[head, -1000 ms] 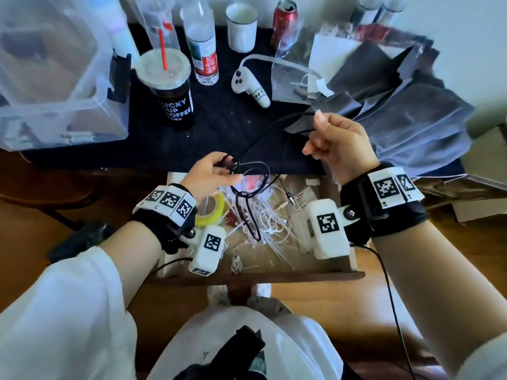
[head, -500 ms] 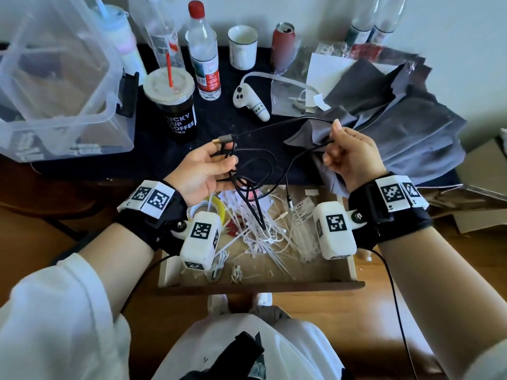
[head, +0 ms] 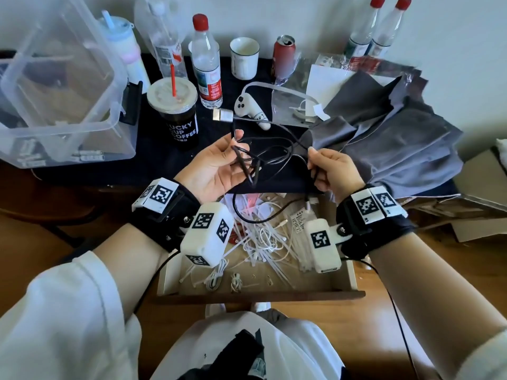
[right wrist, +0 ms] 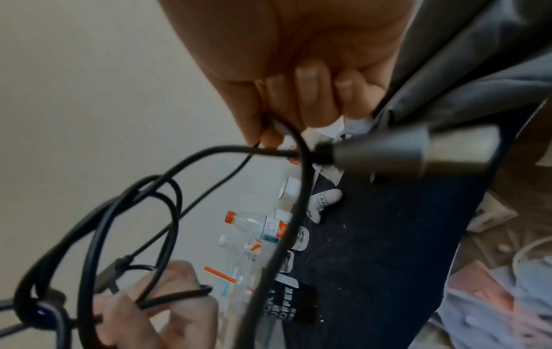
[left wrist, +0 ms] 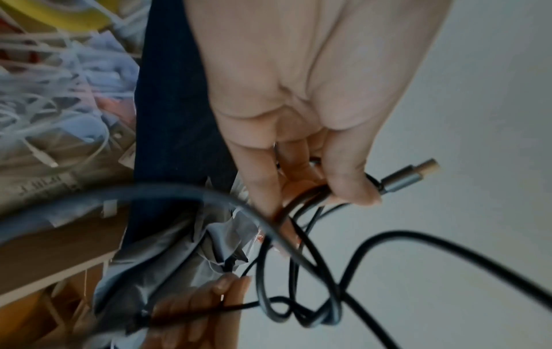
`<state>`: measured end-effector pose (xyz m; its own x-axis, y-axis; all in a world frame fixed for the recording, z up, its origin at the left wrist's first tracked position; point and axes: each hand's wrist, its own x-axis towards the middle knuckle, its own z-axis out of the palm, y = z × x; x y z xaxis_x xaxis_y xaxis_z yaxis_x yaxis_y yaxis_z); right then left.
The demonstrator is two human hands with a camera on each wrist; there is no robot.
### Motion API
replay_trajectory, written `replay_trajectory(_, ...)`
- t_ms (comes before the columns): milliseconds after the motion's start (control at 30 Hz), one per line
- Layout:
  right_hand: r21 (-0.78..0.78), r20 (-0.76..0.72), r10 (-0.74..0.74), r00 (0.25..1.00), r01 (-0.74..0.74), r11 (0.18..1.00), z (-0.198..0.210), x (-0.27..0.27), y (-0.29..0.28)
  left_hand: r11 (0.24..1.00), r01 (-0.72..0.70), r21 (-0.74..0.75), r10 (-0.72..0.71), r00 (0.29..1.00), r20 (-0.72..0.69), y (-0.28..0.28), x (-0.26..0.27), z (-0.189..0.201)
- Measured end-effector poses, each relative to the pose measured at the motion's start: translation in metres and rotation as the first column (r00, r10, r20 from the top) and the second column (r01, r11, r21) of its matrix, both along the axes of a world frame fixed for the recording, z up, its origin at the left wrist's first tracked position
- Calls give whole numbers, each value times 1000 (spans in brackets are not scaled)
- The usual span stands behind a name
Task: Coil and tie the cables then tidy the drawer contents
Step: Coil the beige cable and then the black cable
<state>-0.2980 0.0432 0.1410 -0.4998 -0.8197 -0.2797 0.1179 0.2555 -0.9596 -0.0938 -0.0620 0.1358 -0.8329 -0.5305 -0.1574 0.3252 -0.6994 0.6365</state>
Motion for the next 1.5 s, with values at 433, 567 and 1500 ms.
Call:
replay_trajectory(433,-71,252,-413,875,443,894,11,-51,7,942,-326,83,232,809,540,-12,28,-25)
replay_trajectory(567,13,93,-236,967,236,972,-11,-35,1,959,-282,38,227,838,496,-9,16,-16)
replay_trajectory(1500,-181,-180,196,964,-228,957,-11,15,-1,994,-82,-68,89,989,120,-9,-2,-5)
